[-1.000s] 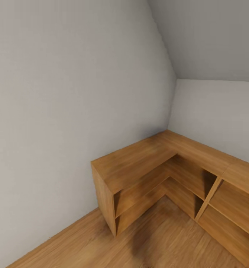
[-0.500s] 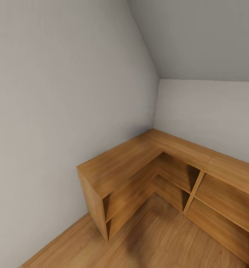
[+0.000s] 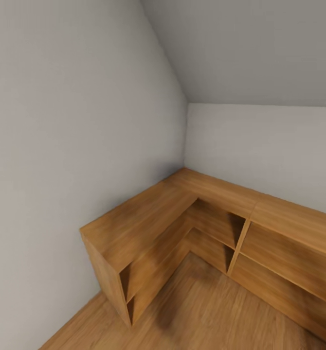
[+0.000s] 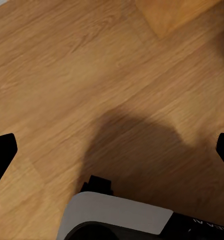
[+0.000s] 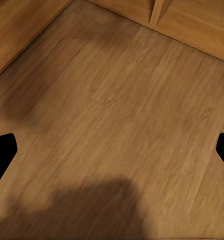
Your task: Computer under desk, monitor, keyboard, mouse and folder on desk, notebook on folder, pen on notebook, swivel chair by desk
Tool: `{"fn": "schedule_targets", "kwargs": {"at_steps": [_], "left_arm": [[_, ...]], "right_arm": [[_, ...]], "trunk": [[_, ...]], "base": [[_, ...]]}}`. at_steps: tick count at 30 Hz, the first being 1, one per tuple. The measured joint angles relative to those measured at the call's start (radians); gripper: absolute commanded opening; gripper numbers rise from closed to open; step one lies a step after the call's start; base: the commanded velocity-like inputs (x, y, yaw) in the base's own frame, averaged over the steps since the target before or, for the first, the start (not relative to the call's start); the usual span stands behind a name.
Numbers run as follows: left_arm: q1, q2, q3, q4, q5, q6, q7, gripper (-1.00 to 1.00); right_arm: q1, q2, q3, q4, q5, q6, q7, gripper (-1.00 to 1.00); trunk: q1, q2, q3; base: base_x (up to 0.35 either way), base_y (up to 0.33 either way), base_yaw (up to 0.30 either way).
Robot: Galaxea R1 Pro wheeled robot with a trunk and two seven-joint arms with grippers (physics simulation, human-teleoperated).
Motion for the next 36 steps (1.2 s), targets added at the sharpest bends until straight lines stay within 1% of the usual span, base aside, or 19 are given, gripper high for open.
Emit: {"fn": "schedule_targets", "kwargs": {"at_steps": [15,30,36], "left_arm": [[0.000,-0.004,0.001,0.000,0.000,0.000,0.000,1.00],[0.000,-0.003,0.001,0.002,-0.001,-0.005,-0.002,1.00],[0.000,-0.003,0.001,0.002,0.000,-0.005,-0.001,1.00]], "right_arm": [[0.000,-0.004,0.000,0.000,0.000,0.002,0.000,1.00],[0.000,-0.005,0.000,0.000,0.000,0.002,-0.001,1.00],[0.000,-0.005,0.000,0.000,0.000,0.003,0.000,1.00]], "trunk": [[0.000,0.000,0.000],[0.000,0.000,0.000],[0.000,0.000,0.000]], "base": [[0.015,0.000,-0.260],[0.289,0.000,-0.260],[0.170,0.000,-0.260]]}}
